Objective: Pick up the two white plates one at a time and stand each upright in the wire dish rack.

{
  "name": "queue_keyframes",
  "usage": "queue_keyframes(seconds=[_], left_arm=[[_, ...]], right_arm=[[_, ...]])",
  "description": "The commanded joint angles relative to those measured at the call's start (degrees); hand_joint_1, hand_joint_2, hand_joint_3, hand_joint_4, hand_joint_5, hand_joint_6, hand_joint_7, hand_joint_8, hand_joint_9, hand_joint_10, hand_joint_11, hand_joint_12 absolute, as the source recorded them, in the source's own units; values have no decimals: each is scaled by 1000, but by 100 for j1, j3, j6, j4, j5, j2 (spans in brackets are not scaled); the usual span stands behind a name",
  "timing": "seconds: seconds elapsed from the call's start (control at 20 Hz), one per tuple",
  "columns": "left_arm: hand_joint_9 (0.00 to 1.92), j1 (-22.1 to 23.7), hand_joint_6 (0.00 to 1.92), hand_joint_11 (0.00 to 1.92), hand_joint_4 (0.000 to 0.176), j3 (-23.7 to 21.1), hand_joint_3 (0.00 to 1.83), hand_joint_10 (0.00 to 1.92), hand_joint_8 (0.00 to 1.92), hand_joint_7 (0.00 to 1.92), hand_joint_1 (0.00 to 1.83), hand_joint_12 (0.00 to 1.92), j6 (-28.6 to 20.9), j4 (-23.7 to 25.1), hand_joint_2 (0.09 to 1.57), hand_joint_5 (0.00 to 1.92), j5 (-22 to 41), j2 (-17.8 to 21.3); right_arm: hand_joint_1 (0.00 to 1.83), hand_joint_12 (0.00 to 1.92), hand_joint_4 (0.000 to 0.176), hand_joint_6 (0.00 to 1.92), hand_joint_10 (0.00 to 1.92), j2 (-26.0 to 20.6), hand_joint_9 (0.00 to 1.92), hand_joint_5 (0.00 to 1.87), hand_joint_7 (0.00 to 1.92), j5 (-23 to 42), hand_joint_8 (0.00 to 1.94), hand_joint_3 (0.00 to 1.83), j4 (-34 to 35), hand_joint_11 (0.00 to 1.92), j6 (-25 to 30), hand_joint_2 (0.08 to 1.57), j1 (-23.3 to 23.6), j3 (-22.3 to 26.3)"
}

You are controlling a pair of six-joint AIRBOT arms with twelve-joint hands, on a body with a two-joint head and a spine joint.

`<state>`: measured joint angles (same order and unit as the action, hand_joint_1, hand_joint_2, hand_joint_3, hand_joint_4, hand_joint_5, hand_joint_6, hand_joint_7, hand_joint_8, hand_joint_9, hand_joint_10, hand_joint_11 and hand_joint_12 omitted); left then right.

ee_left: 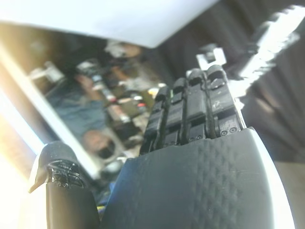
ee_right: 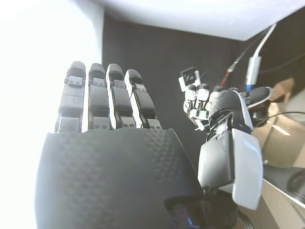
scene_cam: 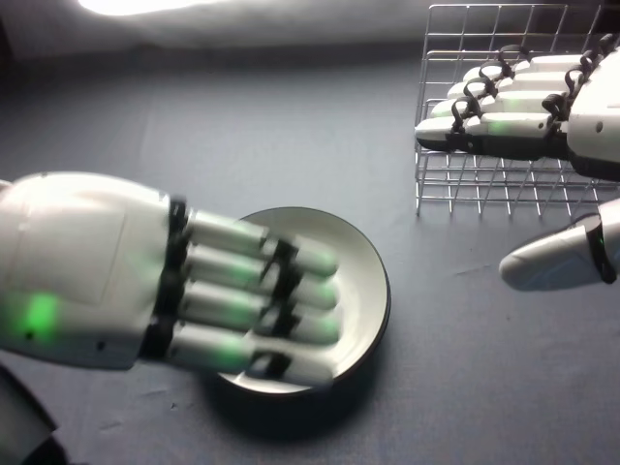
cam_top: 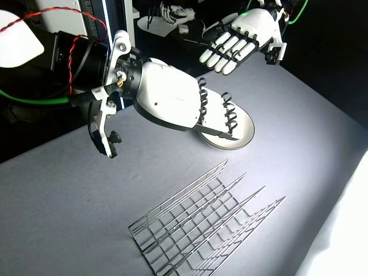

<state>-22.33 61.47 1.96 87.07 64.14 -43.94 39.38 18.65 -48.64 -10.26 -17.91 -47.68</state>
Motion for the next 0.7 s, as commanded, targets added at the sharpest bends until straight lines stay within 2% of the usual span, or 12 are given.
queue_keyframes(seconds=[0.0,0.25,0.3,0.65], left_arm=[[0,66,0,0,0,88,27,0,0,0,0,0,-44,-312,991,0,307,-37],[0,55,0,0,0,755,26,0,0,0,0,0,-224,386,997,0,470,-434],[0,-26,0,0,0,1038,28,0,0,0,0,0,-245,544,1003,0,374,-617],[0,-76,0,0,0,1438,22,0,0,0,0,0,-358,1014,1003,0,65,-1035]], right_arm=[[0,0,0,0,0,-43,0,0,0,482,0,17,192,0,23,1081,71,14],[0,0,0,0,0,-45,0,0,0,586,0,18,193,0,21,1091,1,15],[0,0,0,0,0,-45,0,0,0,599,0,20,239,0,21,1098,14,23],[0,0,0,0,0,11,0,0,0,670,0,8,261,0,14,1083,-212,22]])
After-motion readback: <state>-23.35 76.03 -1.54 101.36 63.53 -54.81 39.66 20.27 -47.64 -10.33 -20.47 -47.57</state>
